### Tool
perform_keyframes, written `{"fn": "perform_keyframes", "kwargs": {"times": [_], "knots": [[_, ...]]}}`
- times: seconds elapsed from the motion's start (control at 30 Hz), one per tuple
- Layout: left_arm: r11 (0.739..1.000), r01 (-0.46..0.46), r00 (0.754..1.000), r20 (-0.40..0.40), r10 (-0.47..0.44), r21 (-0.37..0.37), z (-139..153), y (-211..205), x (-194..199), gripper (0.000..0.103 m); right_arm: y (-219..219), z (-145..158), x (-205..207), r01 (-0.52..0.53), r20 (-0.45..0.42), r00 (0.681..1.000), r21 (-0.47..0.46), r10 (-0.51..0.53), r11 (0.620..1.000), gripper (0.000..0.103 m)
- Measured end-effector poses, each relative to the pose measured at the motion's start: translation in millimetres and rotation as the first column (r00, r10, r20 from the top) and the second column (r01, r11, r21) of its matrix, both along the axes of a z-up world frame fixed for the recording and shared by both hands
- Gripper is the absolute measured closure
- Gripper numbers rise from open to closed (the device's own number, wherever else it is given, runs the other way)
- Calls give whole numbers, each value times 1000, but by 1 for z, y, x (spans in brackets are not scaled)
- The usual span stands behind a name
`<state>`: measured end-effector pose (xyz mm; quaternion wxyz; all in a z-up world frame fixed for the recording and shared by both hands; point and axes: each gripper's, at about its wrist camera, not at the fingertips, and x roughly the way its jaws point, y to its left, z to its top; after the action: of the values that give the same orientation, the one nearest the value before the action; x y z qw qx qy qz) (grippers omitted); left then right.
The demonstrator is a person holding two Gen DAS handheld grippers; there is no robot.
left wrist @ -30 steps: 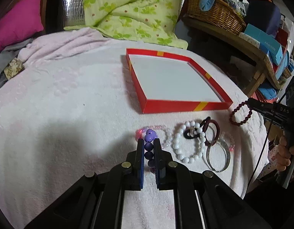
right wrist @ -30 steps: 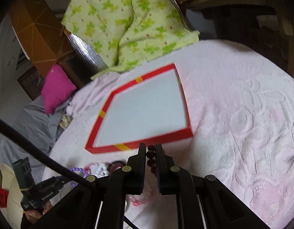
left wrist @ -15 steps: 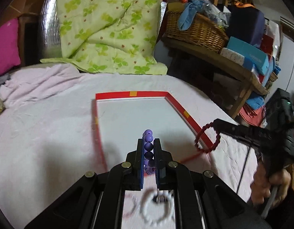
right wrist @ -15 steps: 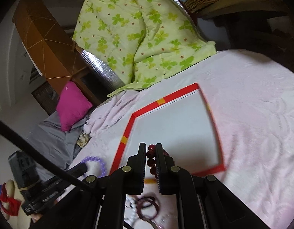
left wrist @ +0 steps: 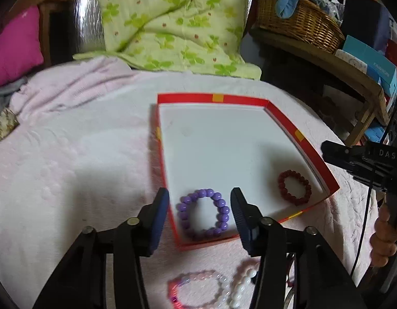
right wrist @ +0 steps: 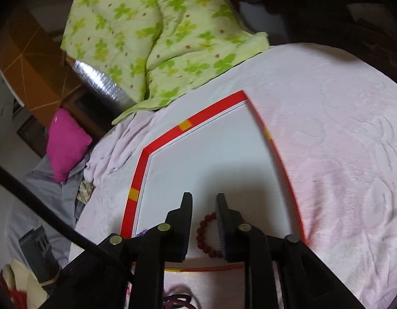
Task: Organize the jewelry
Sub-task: 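Carry the purple bracelet into the red box with the left gripper while the right drops the red bracelet in, then move both grippers back to the remaining bracelets on the towel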
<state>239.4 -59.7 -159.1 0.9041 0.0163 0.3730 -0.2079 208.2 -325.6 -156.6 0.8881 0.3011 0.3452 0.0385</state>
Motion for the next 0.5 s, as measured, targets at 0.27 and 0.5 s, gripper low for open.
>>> {"fn": "perform_keyframes", "kwargs": {"times": [0.27,0.5], "knots": [[1000,-5,999,47,5,9,13,20,-33,47,-11,8,-36,9,9,1000,10,-9,1000,64],[1000,13,999,52,-14,17,10,28,-68,42,-9,14,-63,-18,15,1000,-3,18,1000,53]]}}
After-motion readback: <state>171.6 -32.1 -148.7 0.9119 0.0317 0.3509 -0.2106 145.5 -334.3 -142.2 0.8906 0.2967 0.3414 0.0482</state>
